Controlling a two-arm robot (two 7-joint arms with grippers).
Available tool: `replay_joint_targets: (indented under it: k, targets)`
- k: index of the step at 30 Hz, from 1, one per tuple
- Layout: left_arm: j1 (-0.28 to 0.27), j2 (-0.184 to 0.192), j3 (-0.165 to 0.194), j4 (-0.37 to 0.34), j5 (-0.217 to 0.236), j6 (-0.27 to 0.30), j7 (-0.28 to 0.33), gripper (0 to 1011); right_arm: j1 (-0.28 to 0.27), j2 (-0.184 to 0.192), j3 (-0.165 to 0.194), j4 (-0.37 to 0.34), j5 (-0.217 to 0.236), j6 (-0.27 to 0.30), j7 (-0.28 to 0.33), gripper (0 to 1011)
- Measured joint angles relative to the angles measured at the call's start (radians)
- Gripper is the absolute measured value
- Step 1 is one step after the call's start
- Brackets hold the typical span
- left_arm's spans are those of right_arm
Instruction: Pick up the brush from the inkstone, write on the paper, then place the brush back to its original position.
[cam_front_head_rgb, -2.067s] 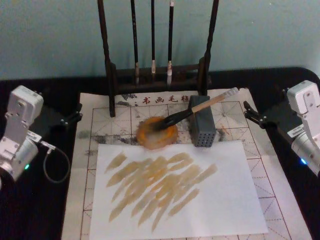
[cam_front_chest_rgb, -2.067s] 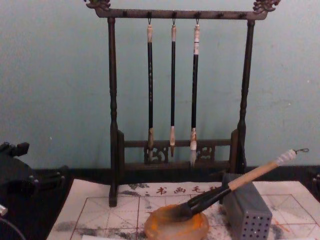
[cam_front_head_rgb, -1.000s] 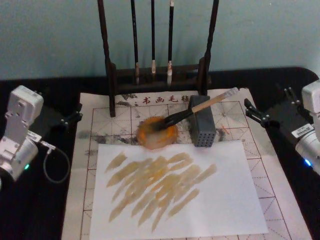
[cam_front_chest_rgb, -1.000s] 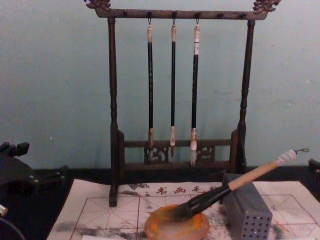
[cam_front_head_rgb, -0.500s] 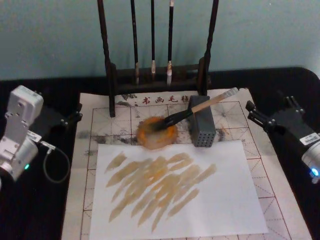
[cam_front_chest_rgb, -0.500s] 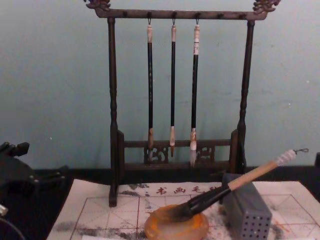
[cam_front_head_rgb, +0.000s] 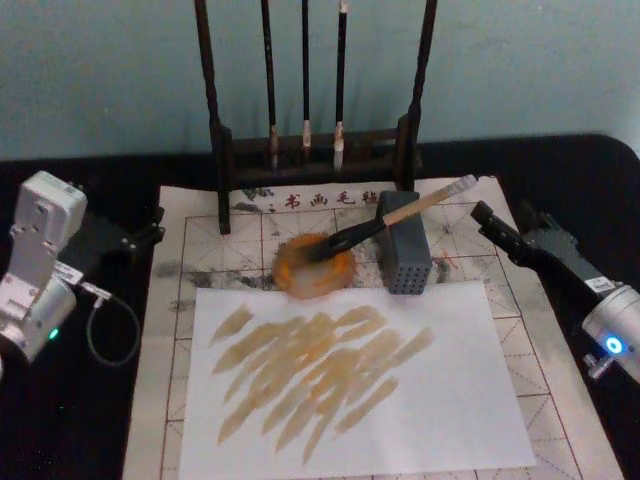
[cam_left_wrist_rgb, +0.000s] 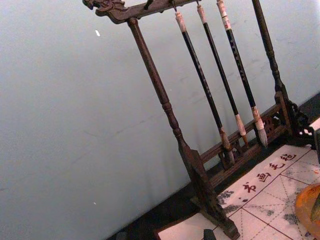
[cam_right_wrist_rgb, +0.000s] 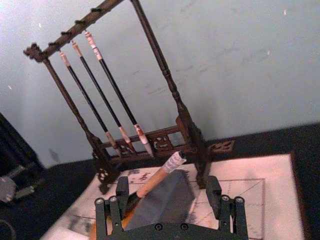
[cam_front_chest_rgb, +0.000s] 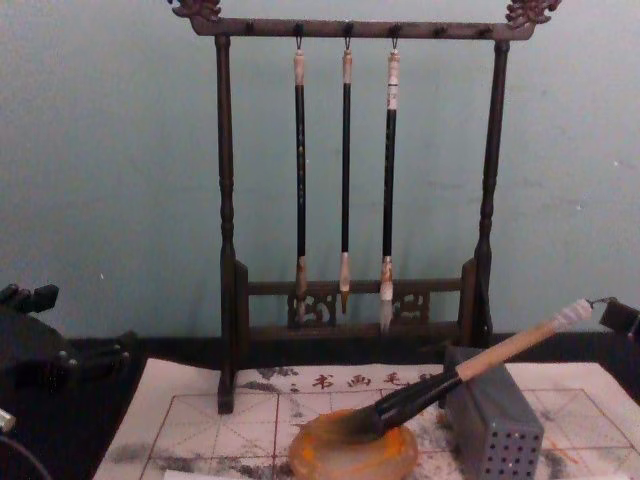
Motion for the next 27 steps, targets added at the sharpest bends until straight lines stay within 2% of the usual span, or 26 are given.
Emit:
replay_joint_targets:
  k: [3, 4, 5, 13, 27]
  targets:
    - [0.0, 0.0, 0.0, 0.0, 0.0, 0.0, 0.0, 1001, 0.018, -0.02, 0.003, 0.03, 0.062, 0.04, 0.032, 1002]
    - [0.0, 0.0, 0.0, 0.0, 0.0, 0.0, 0.0, 1001, 0.018, -0.02, 0.003, 0.03, 0.062, 0.04, 0.032, 1002]
    - [0.0, 0.0, 0.0, 0.0, 0.0, 0.0, 0.0, 1001, 0.027, -0.025, 0.002, 0.045, 0.086, 0.054, 0.045, 1002]
    - [0.0, 0.0, 0.0, 0.0, 0.0, 0.0, 0.0, 1001, 0.077, -0.053, -0.018, 0.132, 0.183, 0.102, 0.1, 1002]
    - [0.0, 0.0, 0.0, 0.0, 0.0, 0.0, 0.0, 1001, 0.169, -0.099, -0.06, 0.263, 0.264, 0.119, 0.165, 1002]
